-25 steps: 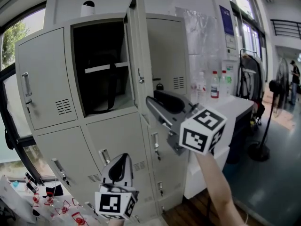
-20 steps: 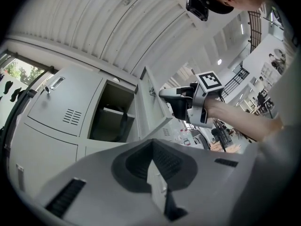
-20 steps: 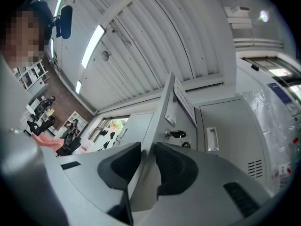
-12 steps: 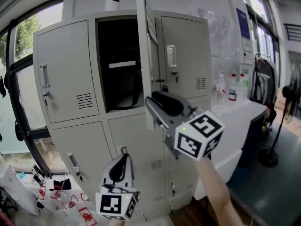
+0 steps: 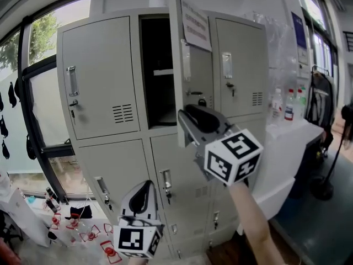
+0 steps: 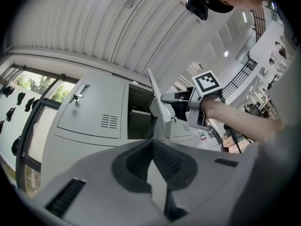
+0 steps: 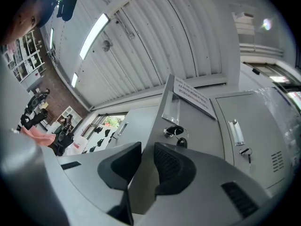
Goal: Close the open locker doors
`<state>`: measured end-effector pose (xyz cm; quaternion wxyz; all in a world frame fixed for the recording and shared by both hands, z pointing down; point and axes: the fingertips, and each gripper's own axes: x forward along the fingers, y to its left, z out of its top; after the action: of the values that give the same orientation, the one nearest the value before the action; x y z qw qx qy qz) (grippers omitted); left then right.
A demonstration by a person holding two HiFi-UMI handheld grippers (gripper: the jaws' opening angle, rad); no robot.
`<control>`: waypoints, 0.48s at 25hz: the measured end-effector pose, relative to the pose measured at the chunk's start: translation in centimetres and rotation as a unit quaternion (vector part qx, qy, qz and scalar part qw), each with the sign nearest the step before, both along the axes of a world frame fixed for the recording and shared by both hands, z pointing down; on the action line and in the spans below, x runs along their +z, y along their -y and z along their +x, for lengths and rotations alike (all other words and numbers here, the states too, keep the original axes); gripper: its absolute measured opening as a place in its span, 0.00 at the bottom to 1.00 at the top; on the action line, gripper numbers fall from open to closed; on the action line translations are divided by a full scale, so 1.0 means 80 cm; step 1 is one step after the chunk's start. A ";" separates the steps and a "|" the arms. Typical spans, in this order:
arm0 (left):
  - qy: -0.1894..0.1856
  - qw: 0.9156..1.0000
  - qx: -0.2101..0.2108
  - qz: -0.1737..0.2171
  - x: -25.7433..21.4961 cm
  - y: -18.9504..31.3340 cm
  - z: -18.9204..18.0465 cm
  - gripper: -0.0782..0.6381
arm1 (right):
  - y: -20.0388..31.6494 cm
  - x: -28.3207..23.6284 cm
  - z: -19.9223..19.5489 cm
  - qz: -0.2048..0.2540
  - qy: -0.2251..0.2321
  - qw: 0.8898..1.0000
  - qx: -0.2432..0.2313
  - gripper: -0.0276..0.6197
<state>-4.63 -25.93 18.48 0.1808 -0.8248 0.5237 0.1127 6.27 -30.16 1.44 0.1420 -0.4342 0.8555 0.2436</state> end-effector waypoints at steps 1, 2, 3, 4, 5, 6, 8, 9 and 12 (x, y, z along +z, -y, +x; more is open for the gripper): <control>0.000 1.000 -0.003 0.001 0.000 0.002 -0.009 0.12 | 0.005 0.000 -0.006 0.000 0.001 1.000 0.004 0.18; -0.001 1.000 -0.005 0.001 0.001 0.004 -0.017 0.12 | 0.010 0.000 -0.012 -0.001 0.000 1.000 0.007 0.18; -0.002 1.000 -0.006 -0.001 0.002 0.006 -0.025 0.12 | 0.016 0.000 -0.018 -0.001 -0.002 1.000 0.011 0.17; -0.003 1.000 -0.008 -0.003 0.003 0.007 -0.033 0.12 | 0.021 0.000 -0.024 -0.001 -0.003 1.000 0.015 0.17; -0.003 1.000 -0.011 -0.005 0.004 0.009 -0.041 0.12 | 0.027 0.000 -0.030 -0.001 -0.003 1.000 0.018 0.17; -0.003 1.000 -0.015 -0.005 0.005 0.010 -0.049 0.12 | 0.033 0.000 -0.035 -0.002 -0.003 1.000 0.021 0.17; -0.006 1.000 -0.021 -0.003 0.005 0.012 -0.068 0.12 | 0.043 0.000 -0.044 -0.002 -0.001 1.000 0.027 0.17; -0.008 1.000 -0.026 -0.001 0.004 0.012 -0.079 0.12 | 0.049 -0.001 -0.048 -0.002 -0.001 1.000 0.031 0.17; -0.011 0.999 -0.042 -0.005 0.010 0.017 -0.112 0.12 | 0.068 0.000 -0.062 -0.005 -0.002 0.999 0.044 0.17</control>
<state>-13.61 -27.28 19.26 0.1750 -0.8016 0.5607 0.1116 1.34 -35.60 1.44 0.1277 -0.4720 0.8368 0.2465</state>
